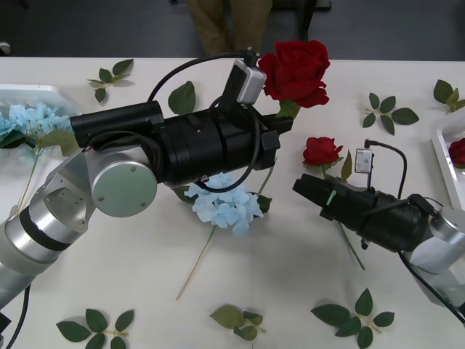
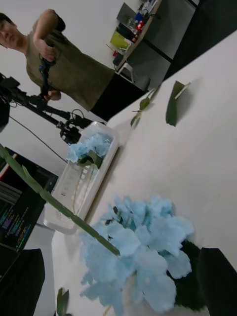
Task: Place the red flowers into the right box and the blue flowers into the left box. If a person shows an open palm, hand one flower to the person first, then continue sorting.
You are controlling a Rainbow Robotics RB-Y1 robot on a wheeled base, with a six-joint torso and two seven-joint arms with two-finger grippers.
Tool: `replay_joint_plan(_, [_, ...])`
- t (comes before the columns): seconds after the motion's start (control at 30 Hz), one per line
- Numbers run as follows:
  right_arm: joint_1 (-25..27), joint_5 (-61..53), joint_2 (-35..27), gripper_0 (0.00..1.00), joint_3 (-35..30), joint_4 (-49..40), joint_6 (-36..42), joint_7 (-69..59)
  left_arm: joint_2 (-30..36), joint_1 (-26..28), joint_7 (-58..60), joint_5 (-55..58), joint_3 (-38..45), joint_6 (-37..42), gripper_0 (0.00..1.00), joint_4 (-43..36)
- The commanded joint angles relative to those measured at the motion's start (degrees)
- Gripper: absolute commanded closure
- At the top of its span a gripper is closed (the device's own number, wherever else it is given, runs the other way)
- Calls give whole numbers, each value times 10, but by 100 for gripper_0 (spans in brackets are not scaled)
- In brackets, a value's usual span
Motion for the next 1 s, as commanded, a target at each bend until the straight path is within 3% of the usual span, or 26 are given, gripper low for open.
replay_joint_plan(0.03, [-43, -24, 30, 11, 27, -8, -22, -7, -9, 10, -20, 7, 0, -9, 100, -7])
replay_joint_plan(0.6, [-89, -60, 39, 11, 110, -11, -50, -7, -8, 9, -21, 7, 0, -11, 100, -7])
replay_joint_plan(0.63, [-93, -60, 39, 16, 113, -11, -53, -7, -8, 10, -21, 7, 0, -11, 100, -7])
replay_joint_plan(0.73, [-100, -60, 40, 46, 121, -11, -58, -7, -7, 10, -21, 12, 0, -11, 100, -7])
replay_joint_plan(0.8, [-107, -61, 42, 74, 123, -12, -67, -7, -7, 10, -22, 13, 0, -11, 100, -7])
replay_joint_plan(0.83, [-108, -60, 42, 82, 123, -12, -69, -7, -7, 10, -22, 13, 0, -11, 100, -6])
replay_joint_plan(0.87, [-110, -60, 44, 100, 125, -12, -75, -7, -7, 10, -22, 13, 0, -11, 100, -7])
replay_joint_plan(1.0, [-115, -61, 46, 100, 126, -11, -83, -7, -7, 9, -23, 13, 0, -11, 100, -6])
